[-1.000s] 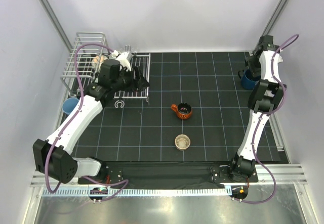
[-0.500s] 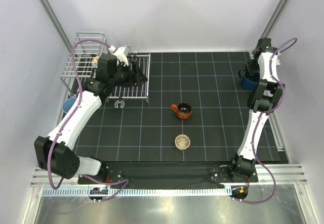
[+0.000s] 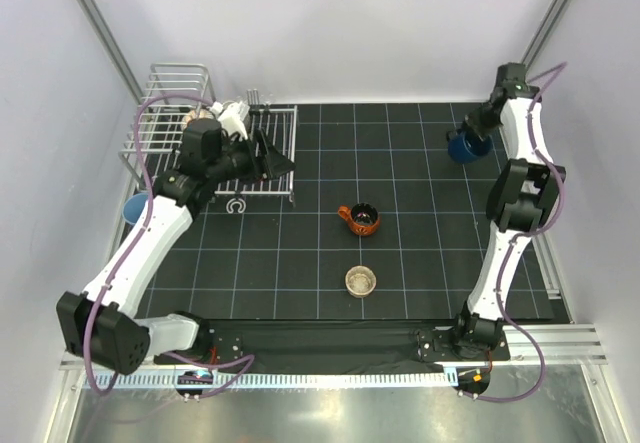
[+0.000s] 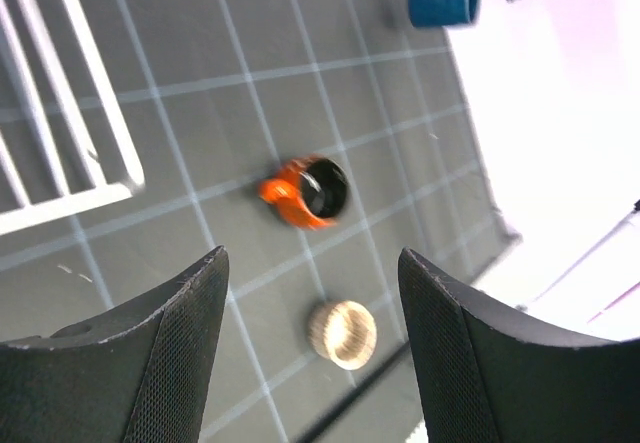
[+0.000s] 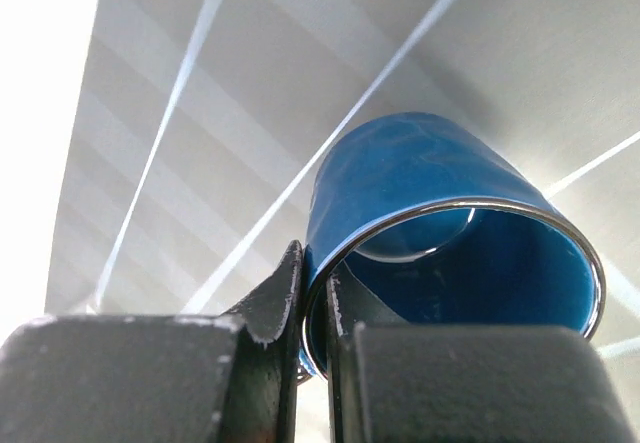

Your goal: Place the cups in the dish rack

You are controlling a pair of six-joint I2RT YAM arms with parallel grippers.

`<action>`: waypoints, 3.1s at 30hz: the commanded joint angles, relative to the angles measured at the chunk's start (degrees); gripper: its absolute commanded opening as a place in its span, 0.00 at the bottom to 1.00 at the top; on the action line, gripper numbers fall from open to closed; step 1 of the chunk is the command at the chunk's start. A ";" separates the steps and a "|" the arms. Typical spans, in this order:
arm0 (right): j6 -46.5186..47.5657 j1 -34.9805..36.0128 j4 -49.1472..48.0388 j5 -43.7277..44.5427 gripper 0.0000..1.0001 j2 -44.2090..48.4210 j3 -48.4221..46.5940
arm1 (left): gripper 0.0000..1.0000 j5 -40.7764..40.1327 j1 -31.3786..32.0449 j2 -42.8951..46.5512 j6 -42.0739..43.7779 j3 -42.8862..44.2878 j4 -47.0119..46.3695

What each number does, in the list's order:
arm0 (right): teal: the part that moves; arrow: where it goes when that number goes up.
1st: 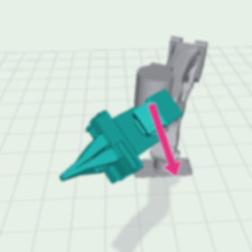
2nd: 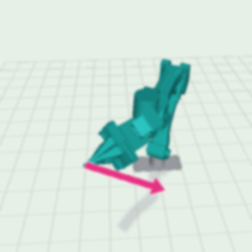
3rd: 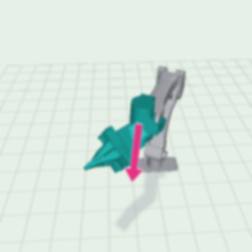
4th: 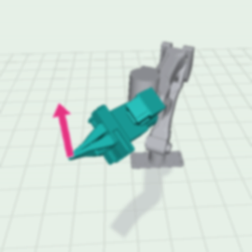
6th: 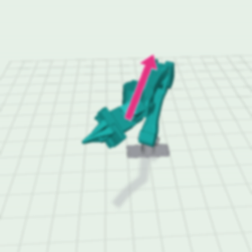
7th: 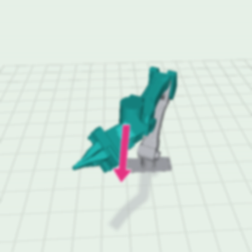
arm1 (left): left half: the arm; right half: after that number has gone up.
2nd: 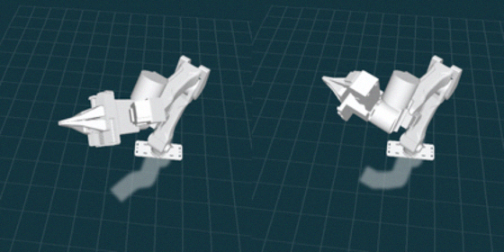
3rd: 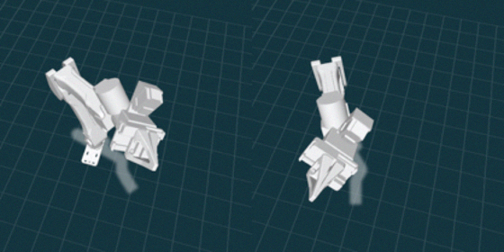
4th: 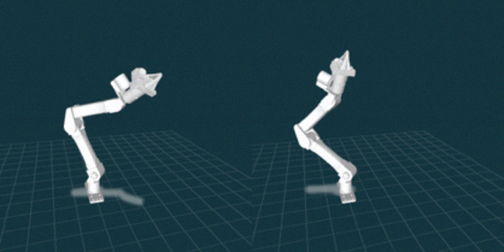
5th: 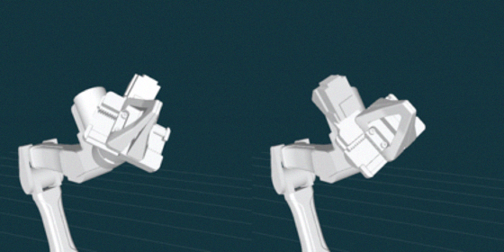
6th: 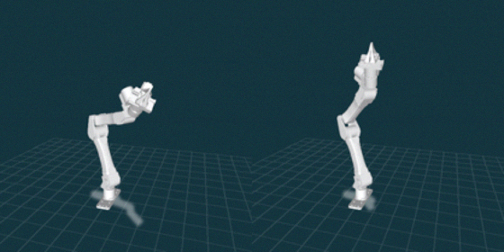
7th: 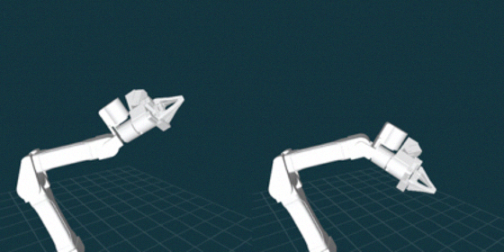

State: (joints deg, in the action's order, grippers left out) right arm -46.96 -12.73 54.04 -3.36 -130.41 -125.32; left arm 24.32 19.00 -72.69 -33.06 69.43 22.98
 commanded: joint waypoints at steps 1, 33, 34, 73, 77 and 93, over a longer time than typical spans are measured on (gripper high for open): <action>9.06 4.81 -6.40 -9.21 0.04 16.83 3.12 | 0.67 6.52 -0.28 6.04 -5.78 -3.85 -6.18; 3.10 26.53 -42.35 -40.68 0.04 86.46 51.75 | 0.64 -23.96 44.27 5.72 -65.37 -6.06 -39.41; 3.71 26.97 -41.48 -40.68 0.04 86.64 51.67 | 0.63 -25.79 44.80 5.10 -66.34 -5.97 -39.77; 1.35 30.57 -33.21 -31.97 0.42 88.66 52.54 | 0.00 -26.17 47.62 4.22 -49.91 -2.81 -41.35; -0.58 30.57 -37.68 -34.26 0.44 88.40 54.38 | 0.00 -24.67 47.70 4.57 -50.44 -3.42 -42.49; -12.54 30.57 -53.78 -39.80 0.04 88.40 61.06 | 0.38 -23.00 47.70 6.07 -46.40 -1.58 -35.56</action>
State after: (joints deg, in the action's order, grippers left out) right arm -54.72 17.58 8.56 -42.74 -43.07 -65.76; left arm -0.32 66.39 -67.68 -82.70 64.58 -13.54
